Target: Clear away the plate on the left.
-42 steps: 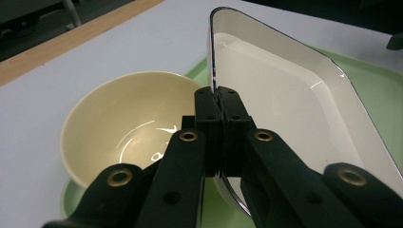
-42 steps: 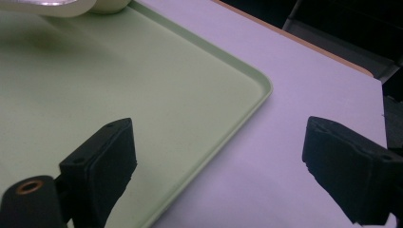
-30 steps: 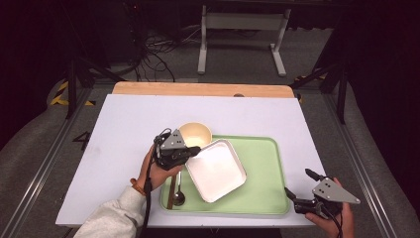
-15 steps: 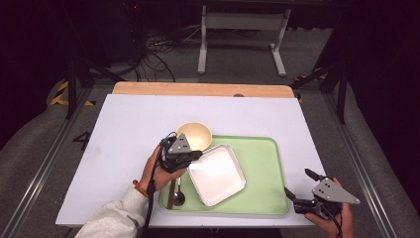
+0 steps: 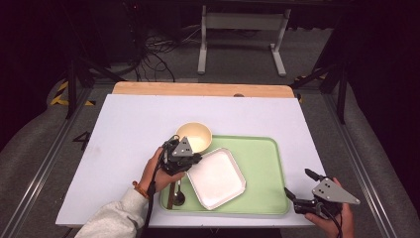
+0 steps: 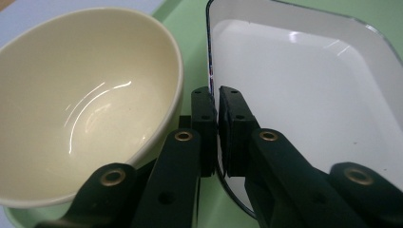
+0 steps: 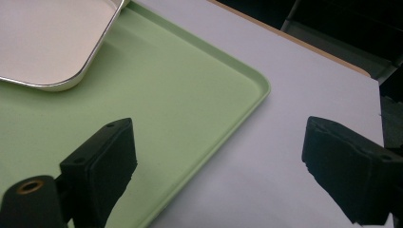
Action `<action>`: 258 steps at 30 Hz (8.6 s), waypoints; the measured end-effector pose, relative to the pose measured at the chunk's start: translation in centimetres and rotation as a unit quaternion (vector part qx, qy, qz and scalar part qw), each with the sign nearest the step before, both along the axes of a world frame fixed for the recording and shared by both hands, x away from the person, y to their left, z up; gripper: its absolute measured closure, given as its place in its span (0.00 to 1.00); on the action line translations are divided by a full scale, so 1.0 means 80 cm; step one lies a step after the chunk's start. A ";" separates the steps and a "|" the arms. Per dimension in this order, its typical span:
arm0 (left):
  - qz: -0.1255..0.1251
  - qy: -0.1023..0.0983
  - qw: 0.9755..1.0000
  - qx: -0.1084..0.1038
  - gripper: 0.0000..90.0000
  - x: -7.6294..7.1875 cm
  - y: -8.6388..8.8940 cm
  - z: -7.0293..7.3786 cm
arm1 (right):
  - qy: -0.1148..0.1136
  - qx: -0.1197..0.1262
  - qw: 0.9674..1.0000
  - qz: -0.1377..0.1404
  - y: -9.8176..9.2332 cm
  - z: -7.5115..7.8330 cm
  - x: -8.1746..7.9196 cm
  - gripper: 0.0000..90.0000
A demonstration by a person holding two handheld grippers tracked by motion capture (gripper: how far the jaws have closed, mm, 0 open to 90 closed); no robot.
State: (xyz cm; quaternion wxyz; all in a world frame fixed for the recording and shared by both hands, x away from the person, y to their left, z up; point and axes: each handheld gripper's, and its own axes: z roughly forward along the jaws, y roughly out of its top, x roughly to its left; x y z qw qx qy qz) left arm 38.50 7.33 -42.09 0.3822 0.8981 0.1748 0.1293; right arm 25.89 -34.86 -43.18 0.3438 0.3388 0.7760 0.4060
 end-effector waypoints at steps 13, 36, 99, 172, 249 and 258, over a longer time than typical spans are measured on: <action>0.002 0.004 1.000 0.031 0.93 0.000 -0.002 -0.009 | 0.002 -0.002 1.000 0.004 0.002 -0.001 0.001 0.13; -0.079 0.021 0.996 0.023 1.00 -0.039 -0.007 -0.006 | 0.004 -0.003 1.000 0.005 0.002 -0.001 0.002 0.13; -0.102 0.091 0.990 0.044 1.00 -0.084 0.042 -0.034 | 0.006 -0.007 1.000 0.009 0.006 -0.002 0.004 0.13; -0.018 -0.037 0.999 -0.001 0.69 -0.075 0.088 0.000 | -0.003 -0.019 1.000 0.020 0.014 0.006 0.007 0.13; 0.184 -0.003 0.978 -0.097 0.05 -0.101 0.252 -0.048 | -0.008 0.011 1.000 -0.018 -0.025 -0.005 0.014 0.11; 0.183 -0.007 0.980 -0.077 0.05 -0.099 0.247 -0.048 | -0.010 0.009 1.000 -0.018 -0.024 -0.005 0.013 0.11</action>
